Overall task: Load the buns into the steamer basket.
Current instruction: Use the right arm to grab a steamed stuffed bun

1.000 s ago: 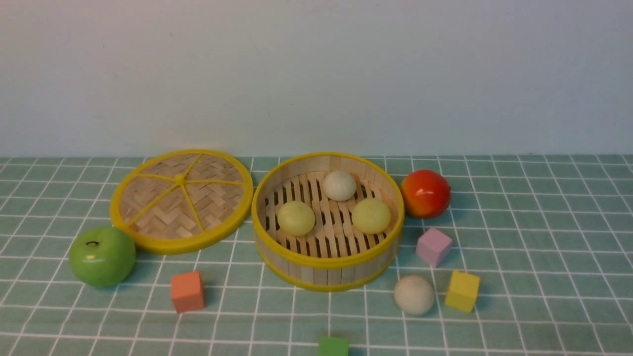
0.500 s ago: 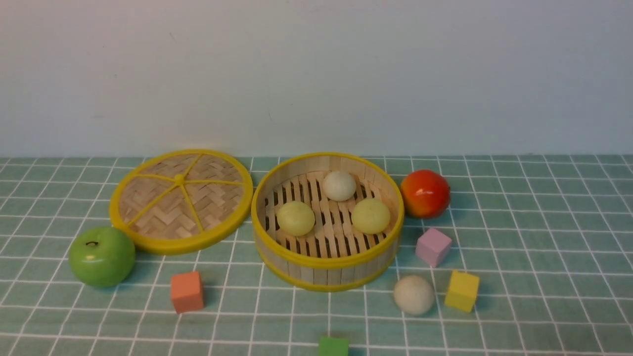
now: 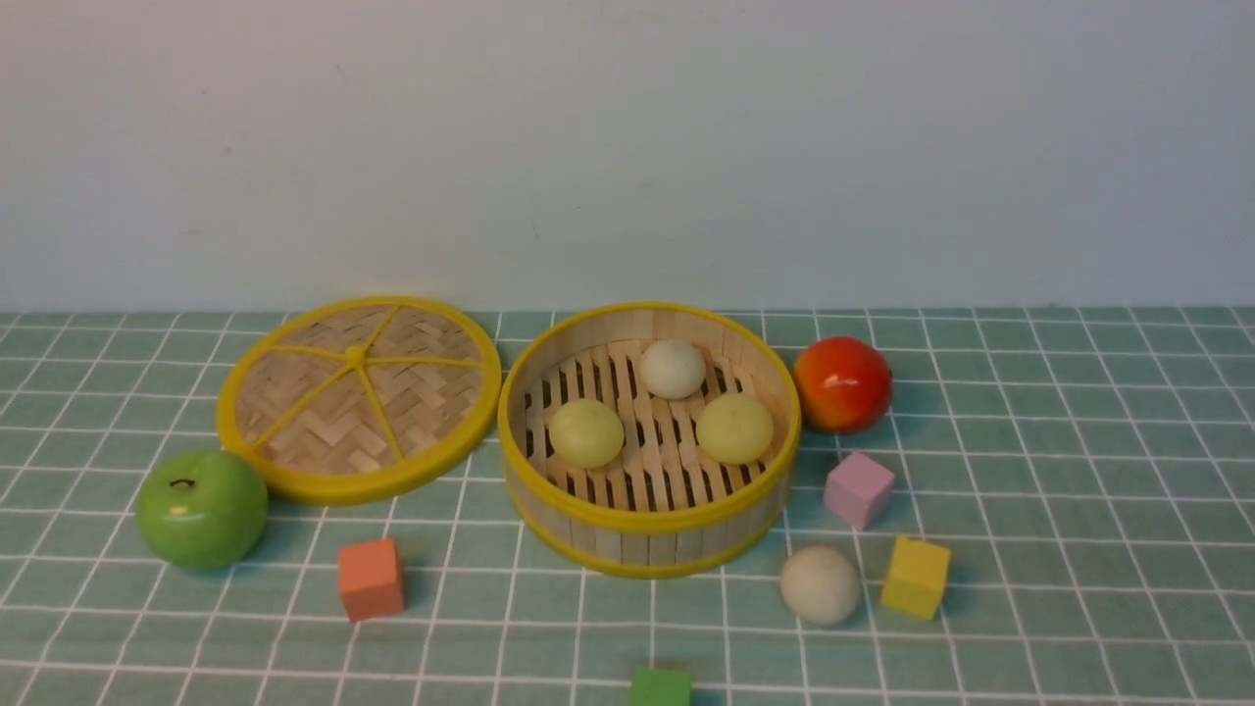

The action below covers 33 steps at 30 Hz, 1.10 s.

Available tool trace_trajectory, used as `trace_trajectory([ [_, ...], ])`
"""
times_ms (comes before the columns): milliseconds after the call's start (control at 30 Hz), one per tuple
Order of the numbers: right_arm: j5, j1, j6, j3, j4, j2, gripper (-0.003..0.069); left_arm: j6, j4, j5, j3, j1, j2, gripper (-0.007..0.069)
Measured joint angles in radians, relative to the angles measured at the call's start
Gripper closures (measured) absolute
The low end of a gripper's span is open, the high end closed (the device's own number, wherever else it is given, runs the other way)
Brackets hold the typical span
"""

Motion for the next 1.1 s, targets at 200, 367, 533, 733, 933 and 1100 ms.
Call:
trace_trajectory([
  [200, 0.311, 0.000, 0.000, -0.197, -0.023, 0.248, 0.0419, 0.000, 0.001, 0.000, 0.000, 0.000, 0.000, 0.0587],
  [367, 0.455, 0.000, 0.000, -0.211, -0.027, 0.405, 0.0419, 0.000, 0.002, 0.000, 0.000, 0.000, 0.000, 0.0586],
  [533, 0.451, 0.000, -0.003, -0.213, 0.044, 0.505, 0.0419, 0.000, 0.002, 0.000, 0.000, 0.000, 0.000, 0.0585],
  [733, 0.471, 0.000, -0.146, -0.214, 0.210, 0.645, 0.0419, 0.000, 0.002, 0.000, 0.000, 0.000, 0.000, 0.0575],
  [933, 0.549, 0.000, -0.336, -0.280, 0.339, 0.852, 0.0419, 0.000, 0.002, 0.000, 0.000, 0.000, 0.000, 0.0573],
  [1100, 0.595, 0.000, -0.399, -0.434, 0.373, 1.029, 0.0419, 0.000, 0.002, 0.000, 0.000, 0.000, 0.000, 0.0567],
])
